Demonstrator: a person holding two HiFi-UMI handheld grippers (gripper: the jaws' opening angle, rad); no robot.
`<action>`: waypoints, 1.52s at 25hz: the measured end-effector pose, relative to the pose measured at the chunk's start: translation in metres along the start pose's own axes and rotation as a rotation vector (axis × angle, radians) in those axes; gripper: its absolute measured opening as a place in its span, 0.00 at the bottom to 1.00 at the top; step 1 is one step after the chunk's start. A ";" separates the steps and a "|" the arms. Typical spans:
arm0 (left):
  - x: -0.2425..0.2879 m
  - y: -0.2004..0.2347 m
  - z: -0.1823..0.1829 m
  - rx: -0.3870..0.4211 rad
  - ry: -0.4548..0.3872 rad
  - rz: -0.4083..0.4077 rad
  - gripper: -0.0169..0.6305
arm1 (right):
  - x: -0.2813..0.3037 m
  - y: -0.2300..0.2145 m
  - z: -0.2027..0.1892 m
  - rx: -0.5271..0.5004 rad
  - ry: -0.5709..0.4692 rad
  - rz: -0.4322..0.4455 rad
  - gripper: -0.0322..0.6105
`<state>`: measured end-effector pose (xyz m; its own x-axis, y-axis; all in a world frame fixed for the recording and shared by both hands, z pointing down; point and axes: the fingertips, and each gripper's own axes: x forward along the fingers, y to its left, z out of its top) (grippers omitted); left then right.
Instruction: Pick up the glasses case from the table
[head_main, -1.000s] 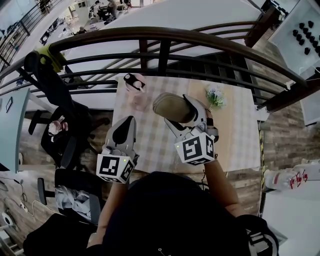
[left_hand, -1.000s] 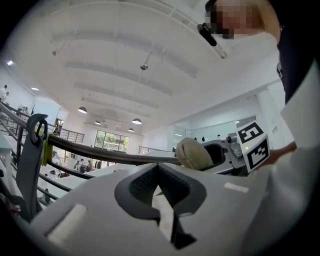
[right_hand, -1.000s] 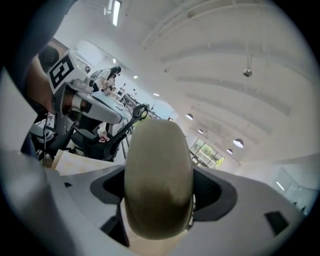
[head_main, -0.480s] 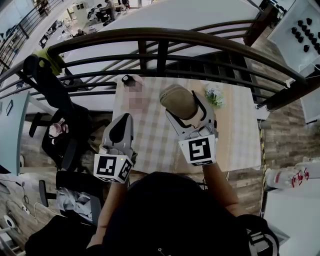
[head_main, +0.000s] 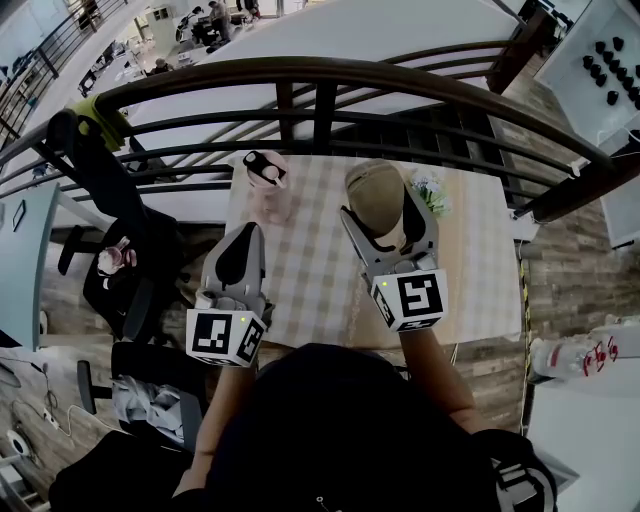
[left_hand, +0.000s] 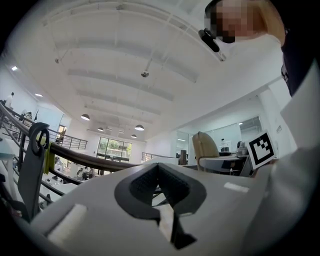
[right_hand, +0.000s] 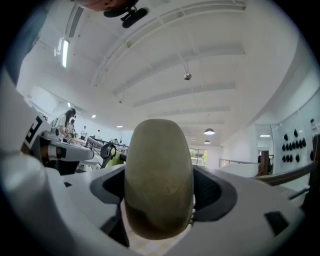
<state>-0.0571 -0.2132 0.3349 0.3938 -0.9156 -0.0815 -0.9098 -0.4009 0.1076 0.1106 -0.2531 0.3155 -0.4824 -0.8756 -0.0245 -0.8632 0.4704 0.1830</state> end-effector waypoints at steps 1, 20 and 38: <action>0.000 0.000 0.001 -0.001 0.000 0.002 0.04 | 0.000 -0.001 0.000 0.025 -0.009 -0.002 0.64; -0.004 -0.009 0.009 0.047 -0.016 0.007 0.04 | -0.012 -0.006 0.003 0.267 -0.092 -0.076 0.64; -0.008 -0.013 0.024 0.152 -0.023 0.065 0.04 | -0.017 0.003 0.013 0.153 -0.107 -0.124 0.64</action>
<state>-0.0517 -0.2000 0.3104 0.3317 -0.9378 -0.1025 -0.9434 -0.3296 -0.0374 0.1144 -0.2359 0.3035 -0.3769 -0.9151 -0.1432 -0.9256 0.3779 0.0210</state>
